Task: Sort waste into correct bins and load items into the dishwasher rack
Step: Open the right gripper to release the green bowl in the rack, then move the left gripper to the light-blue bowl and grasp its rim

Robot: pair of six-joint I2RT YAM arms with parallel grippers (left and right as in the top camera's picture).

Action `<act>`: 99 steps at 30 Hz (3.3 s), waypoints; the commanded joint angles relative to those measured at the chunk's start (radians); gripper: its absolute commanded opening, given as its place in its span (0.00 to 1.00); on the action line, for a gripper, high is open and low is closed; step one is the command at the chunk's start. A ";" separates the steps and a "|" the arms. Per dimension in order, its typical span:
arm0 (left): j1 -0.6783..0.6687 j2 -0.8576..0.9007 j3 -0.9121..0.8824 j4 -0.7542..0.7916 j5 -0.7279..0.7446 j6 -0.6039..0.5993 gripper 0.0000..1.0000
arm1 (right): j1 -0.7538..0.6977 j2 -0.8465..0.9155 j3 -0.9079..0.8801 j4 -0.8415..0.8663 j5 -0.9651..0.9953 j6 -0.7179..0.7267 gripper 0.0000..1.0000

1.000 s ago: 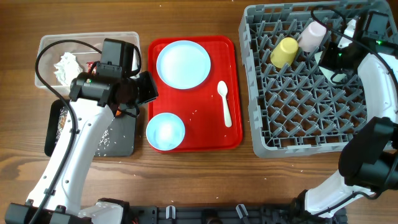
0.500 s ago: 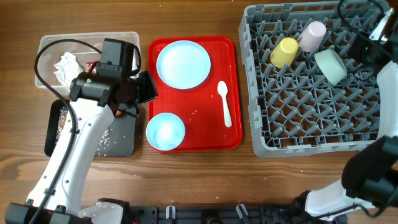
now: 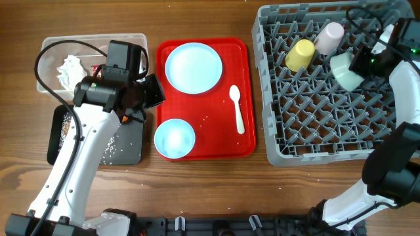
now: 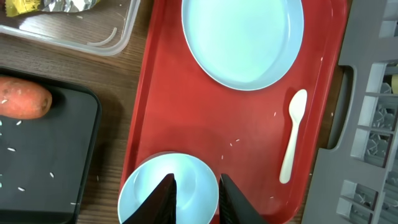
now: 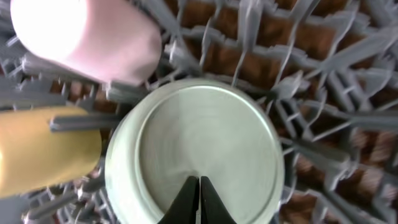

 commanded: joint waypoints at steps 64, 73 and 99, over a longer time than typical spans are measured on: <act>-0.074 0.012 -0.486 0.193 -0.020 -0.106 0.20 | 0.340 -0.243 -0.041 -0.299 -0.251 -0.065 0.21; -0.098 0.012 -0.499 0.210 -0.032 -0.109 0.20 | 0.340 -0.243 -0.041 -0.302 -0.250 -0.065 0.22; -0.098 0.001 -0.512 0.266 -0.031 -0.129 0.04 | 0.340 -0.248 -0.026 -0.297 -0.233 -0.061 0.48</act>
